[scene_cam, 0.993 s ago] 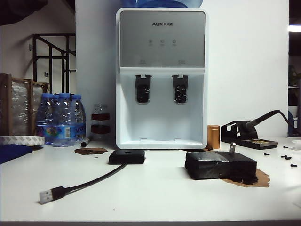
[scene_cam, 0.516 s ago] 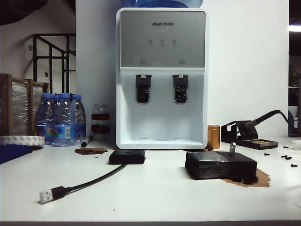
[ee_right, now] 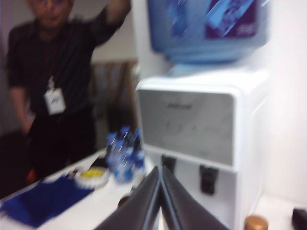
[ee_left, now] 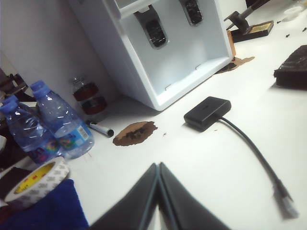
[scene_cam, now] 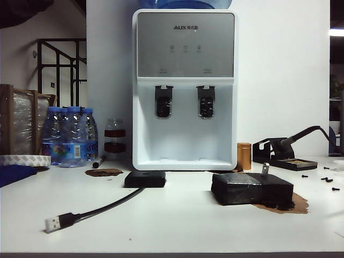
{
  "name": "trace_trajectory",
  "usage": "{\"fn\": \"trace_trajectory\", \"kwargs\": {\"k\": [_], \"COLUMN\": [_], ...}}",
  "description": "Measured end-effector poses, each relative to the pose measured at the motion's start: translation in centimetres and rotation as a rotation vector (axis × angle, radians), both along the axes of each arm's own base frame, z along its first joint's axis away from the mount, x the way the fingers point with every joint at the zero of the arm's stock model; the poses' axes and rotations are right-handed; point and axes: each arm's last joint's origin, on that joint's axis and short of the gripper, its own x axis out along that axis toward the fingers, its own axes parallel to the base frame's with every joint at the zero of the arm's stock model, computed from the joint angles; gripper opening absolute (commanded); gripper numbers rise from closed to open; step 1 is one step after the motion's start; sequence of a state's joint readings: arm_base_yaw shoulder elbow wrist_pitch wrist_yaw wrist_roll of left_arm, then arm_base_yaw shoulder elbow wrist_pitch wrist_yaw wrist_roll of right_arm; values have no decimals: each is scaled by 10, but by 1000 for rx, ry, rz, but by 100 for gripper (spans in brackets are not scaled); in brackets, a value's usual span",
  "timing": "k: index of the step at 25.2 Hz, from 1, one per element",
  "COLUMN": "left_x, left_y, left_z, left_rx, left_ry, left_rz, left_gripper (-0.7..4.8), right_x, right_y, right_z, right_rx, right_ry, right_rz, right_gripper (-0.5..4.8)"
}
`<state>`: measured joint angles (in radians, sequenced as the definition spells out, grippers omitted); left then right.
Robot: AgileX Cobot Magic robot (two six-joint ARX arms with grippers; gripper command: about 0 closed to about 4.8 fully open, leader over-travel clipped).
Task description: Take the USB flash drive out of the black sponge and insert it into the slot on top of the black USB adpator box.
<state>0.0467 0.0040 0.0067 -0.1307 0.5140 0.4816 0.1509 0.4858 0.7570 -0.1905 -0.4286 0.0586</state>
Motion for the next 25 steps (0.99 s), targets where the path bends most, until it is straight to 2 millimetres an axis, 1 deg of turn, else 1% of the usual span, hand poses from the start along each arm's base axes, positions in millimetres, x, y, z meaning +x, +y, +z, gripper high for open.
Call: {"fn": "trace_trajectory", "kwargs": {"k": [3,6,8,11,14,17,20,22,23,24,25], "left_x": [0,0,0,0,0,0,1,0,-1,-2,-4], "left_y": [0,0,0,1,1,1,1,2,2,2,1], "left_z": [0,0,0,0,0,0,0,2,11,17,33], "left_rx": [-44,-63,-65,-63,-62,-92,-176,-235,-258,-273,-309], "left_ry": [23,32,33,33,33,48,87,104,88,71,12], "left_rz": [6,9,13,31,41,46,66,88,88,87,81], "left_gripper": [-5,-5,-5,-5,-5,-5,-5,-5,-5,-5,-5], "right_x": [14,23,24,23,19,20,33,50,60,65,68], "right_y": [4,7,8,9,8,9,11,13,15,16,16], "right_z": [26,47,60,82,97,110,114,104,95,89,83], "right_rx": [-44,-54,-54,-51,-51,-53,-73,-107,-149,-180,-213], "right_ry": [111,171,179,121,97,140,221,355,405,414,412], "right_rz": [51,117,158,207,221,224,226,233,242,249,257], "right_gripper": [0,6,6,5,4,4,5,8,14,84,125]}}
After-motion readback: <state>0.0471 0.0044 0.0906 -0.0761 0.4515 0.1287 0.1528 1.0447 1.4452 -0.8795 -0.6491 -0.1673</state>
